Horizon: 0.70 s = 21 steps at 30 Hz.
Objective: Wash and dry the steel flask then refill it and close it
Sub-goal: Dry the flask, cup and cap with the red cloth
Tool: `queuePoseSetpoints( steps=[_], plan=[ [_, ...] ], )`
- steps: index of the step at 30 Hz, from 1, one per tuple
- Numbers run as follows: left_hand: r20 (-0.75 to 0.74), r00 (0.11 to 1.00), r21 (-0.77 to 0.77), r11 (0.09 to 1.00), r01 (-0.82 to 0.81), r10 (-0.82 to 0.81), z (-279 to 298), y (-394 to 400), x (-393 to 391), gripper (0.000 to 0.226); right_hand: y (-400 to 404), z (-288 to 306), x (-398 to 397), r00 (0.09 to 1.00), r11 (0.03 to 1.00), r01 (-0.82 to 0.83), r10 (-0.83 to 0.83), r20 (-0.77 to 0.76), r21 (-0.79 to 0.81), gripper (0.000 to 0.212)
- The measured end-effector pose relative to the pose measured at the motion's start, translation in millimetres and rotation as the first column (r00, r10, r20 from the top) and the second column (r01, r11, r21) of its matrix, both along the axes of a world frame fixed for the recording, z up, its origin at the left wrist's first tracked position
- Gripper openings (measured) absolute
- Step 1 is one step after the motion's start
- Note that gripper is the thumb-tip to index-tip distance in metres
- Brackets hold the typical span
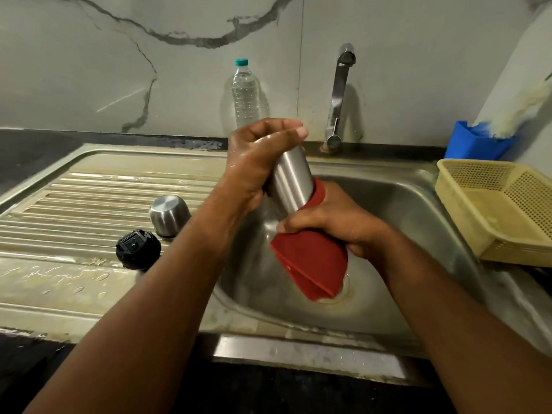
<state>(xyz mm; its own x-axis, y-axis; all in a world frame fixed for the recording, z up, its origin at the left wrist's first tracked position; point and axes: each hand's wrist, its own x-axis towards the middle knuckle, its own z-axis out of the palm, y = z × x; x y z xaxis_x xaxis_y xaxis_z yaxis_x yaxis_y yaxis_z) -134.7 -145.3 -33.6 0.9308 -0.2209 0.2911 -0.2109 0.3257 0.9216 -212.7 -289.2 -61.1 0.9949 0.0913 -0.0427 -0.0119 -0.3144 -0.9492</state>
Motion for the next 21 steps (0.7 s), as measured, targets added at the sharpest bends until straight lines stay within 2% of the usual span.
queuePoseSetpoints(
  steps=[1, 2, 3, 4, 5, 6, 7, 9, 10, 12, 14, 15, 16, 17, 18, 19, 20, 21],
  plan=[
    [-0.001, 0.987, 0.023, 0.987, -0.162, 0.162, -2, -11, -4, 0.031, 4, -2, 1, 0.98, 0.958, 0.181, -0.156, 0.125, -0.222, 0.085],
    [-0.003, 0.954, 0.049, 0.952, -0.301, 0.301, -6, -21, -9, 0.031, 9, -5, 0, 0.928, 0.835, 0.357, -0.266, 0.262, -0.418, 0.094],
    [0.003, 0.919, 0.08, 0.916, -0.393, 0.394, -9, -30, -16, 0.032, 13, -7, -1, 0.867, 0.691, 0.488, -0.316, 0.385, -0.534, 0.099],
    [0.015, 0.897, 0.119, 0.89, -0.44, 0.441, -10, -36, -21, 0.034, 17, -9, -1, 0.824, 0.599, 0.56, -0.326, 0.464, -0.573, 0.102],
    [0.029, 0.893, 0.154, 0.88, -0.449, 0.45, -9, -38, -23, 0.038, 17, -10, -1, 0.807, 0.591, 0.58, -0.328, 0.49, -0.561, 0.103],
    [0.031, 0.906, 0.172, 0.89, -0.422, 0.423, -7, -35, -20, 0.04, 15, -9, 0, 0.82, 0.646, 0.557, -0.328, 0.469, -0.522, 0.104],
    [0.022, 0.934, 0.171, 0.92, -0.354, 0.355, -3, -29, -15, 0.039, 10, -8, 2, 0.856, 0.751, 0.487, -0.308, 0.415, -0.447, 0.102],
    [0.068, 0.991, 0.148, 0.981, -0.124, 0.115, 3, -11, -6, 0.032, -2, -4, 7, 0.964, 0.963, 0.191, -0.147, 0.221, -0.191, 0.09],
    [0.126, 0.992, 0.152, 0.988, -0.009, -0.01, 6, -2, -4, 0.032, -5, -4, 6, 0.994, 1.0, 0.015, -0.013, 0.108, -0.015, 0.087],
    [0.208, 0.965, 0.161, 0.978, 0.129, -0.162, 5, 11, -1, 0.031, -4, -5, 1, 0.972, 0.95, -0.202, 0.224, -0.07, 0.24, 0.084],
    [0.205, 0.967, 0.147, 0.982, 0.122, -0.15, 5, 12, 0, 0.028, 0, -6, 0, 0.967, 0.938, -0.199, 0.234, -0.097, 0.283, 0.078],
    [0.21, 0.974, 0.166, 0.985, 0.048, -0.083, 6, 7, -1, 0.026, 3, -4, 0, 0.989, 0.968, -0.117, 0.134, -0.063, 0.222, 0.077],
    [0.227, 0.974, 0.222, 0.972, -0.076, 0.024, 6, 0, -4, 0.023, 7, -2, 0, 1.0, 0.997, 0.022, -0.023, 0.009, 0.08, 0.078],
    [0.256, 0.954, 0.282, 0.931, -0.23, 0.158, 4, -10, -8, 0.019, 12, 0, 0, 0.973, 0.969, 0.211, -0.196, 0.124, -0.124, 0.083],
    [0.292, 0.917, 0.331, 0.871, -0.363, 0.272, 1, -19, -14, 0.017, 17, 1, -3, 0.913, 0.866, 0.388, -0.315, 0.259, -0.315, 0.089],
    [0.319, 0.886, 0.369, 0.817, -0.443, 0.337, -1, -27, -21, 0.019, 22, 1, -5, 0.853, 0.744, 0.507, -0.363, 0.374, -0.435, 0.093],
    [0.319, 0.877, 0.401, 0.787, -0.468, 0.359, -1, -32, -26, 0.025, 26, 1, -6, 0.822, 0.676, 0.558, -0.369, 0.434, -0.482, 0.094],
    [0.292, 0.889, 0.426, 0.784, -0.452, 0.353, -1, -33, -28, 0.032, 26, 1, -6, 0.812, 0.663, 0.571, -0.369, 0.453, -0.484, 0.095]
  ],
)
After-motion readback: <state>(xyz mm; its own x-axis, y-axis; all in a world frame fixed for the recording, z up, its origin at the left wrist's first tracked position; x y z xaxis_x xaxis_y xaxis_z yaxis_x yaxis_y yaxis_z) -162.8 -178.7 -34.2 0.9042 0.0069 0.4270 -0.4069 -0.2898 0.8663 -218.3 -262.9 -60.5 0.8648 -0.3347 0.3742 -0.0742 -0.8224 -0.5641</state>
